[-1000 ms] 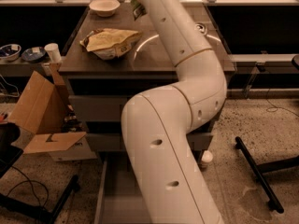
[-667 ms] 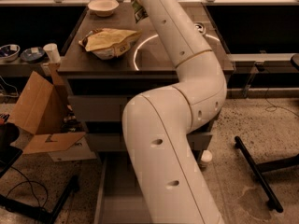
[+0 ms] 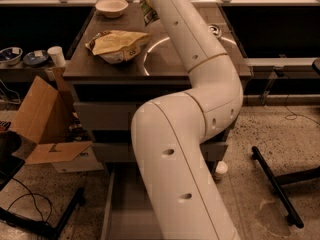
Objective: Pick green jalapeno chip bag from bottom drawer and place on counter
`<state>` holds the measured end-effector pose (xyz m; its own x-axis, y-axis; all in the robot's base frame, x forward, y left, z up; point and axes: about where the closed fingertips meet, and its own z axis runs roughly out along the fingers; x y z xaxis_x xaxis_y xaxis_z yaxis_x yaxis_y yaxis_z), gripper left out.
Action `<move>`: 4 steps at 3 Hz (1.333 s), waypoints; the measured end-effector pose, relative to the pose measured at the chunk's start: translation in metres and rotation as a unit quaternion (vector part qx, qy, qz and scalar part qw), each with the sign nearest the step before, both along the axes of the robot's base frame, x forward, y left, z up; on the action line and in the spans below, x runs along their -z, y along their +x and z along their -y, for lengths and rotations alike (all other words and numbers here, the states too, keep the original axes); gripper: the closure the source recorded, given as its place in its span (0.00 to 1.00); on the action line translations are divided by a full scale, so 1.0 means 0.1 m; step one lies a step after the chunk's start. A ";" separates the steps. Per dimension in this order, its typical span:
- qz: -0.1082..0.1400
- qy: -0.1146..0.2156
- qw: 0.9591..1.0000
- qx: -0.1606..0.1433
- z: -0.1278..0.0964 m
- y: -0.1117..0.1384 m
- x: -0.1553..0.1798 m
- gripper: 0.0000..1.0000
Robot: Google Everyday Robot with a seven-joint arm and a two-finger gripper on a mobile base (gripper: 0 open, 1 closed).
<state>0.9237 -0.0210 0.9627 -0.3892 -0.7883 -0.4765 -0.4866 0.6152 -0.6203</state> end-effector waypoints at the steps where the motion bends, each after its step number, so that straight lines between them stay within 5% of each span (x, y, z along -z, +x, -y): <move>1: 0.000 0.000 1.000 0.000 0.00 0.00 0.00 0.13; 2: 0.000 0.000 1.000 0.000 0.00 0.00 0.00 0.00; 3: 0.015 0.029 0.999 -0.020 -0.01 0.00 -0.13 0.00; 4: 0.074 0.064 0.995 -0.024 0.06 -0.07 -0.76 0.00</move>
Offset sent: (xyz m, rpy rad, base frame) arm 0.0000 0.0000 0.0000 0.0000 0.0000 0.0000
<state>0.9162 -0.0272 1.0386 -0.2711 -0.7333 -0.6235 -0.4266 0.6722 -0.6051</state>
